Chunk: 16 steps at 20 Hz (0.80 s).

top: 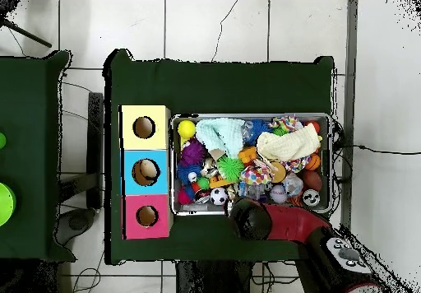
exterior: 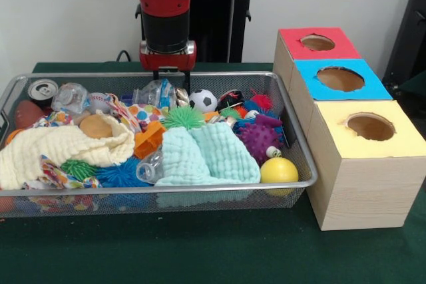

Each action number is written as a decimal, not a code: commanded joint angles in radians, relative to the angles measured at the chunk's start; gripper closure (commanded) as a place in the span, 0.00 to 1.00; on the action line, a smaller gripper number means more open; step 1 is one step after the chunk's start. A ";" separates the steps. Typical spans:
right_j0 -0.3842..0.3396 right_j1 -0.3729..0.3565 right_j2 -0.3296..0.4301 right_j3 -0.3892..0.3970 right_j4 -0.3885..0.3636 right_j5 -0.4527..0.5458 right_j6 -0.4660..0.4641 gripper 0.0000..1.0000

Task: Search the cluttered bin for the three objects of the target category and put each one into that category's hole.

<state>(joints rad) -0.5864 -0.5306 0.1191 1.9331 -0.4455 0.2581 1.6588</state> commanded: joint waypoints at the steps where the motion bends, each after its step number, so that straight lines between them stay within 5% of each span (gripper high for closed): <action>1: 0.005 -0.077 0.084 -0.065 -0.026 0.079 -0.016 0.00; 16: 0.088 -0.268 0.039 -0.008 -0.014 0.251 -0.020 0.00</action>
<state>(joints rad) -0.5218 -0.7247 0.1194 1.9359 -0.4459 0.3843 1.6588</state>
